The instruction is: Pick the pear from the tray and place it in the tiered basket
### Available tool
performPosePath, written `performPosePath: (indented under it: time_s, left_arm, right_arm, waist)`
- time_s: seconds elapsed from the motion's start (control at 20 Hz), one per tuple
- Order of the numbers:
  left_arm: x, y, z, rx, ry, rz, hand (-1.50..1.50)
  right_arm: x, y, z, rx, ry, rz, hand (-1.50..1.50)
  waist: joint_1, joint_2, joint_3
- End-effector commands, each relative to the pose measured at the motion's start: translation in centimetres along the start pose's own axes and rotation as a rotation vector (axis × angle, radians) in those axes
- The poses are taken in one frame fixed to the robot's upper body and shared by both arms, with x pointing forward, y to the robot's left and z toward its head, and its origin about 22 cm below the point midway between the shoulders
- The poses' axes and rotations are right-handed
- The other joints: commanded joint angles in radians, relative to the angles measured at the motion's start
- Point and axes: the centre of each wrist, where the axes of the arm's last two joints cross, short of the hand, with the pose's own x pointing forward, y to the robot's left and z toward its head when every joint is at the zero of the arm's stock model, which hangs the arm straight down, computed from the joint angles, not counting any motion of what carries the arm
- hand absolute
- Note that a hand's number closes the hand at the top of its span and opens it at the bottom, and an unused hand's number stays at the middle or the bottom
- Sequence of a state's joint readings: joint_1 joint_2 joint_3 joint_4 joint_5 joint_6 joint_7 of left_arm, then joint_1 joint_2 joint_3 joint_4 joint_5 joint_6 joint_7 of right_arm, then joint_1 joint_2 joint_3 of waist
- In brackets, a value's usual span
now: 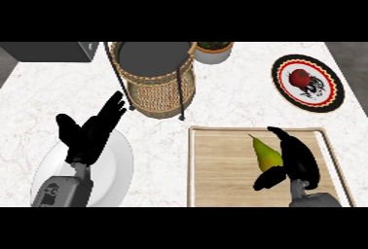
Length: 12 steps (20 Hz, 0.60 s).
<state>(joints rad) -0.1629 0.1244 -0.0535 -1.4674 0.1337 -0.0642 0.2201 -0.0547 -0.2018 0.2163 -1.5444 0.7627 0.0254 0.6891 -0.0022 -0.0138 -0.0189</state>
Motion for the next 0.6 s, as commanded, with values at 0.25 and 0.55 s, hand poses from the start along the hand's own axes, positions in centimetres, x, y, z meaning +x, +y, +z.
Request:
performPosePath:
  time_s: [0.25,0.55]
  left_arm:
    - [1.9,-1.9,-0.8,-0.015,-0.022,-0.013,0.0]
    - [-0.6,0.9,1.1,0.018,0.001,-0.016,0.0]
  right_arm:
    - [0.5,3.7,-0.9,0.04,-0.119,0.054,1.5]
    - [0.3,3.3,1.1,-0.051,-0.145,-0.049,1.5]
  waist:
    - [0.013,0.015,0.02]
    - [0.003,0.013,0.019]
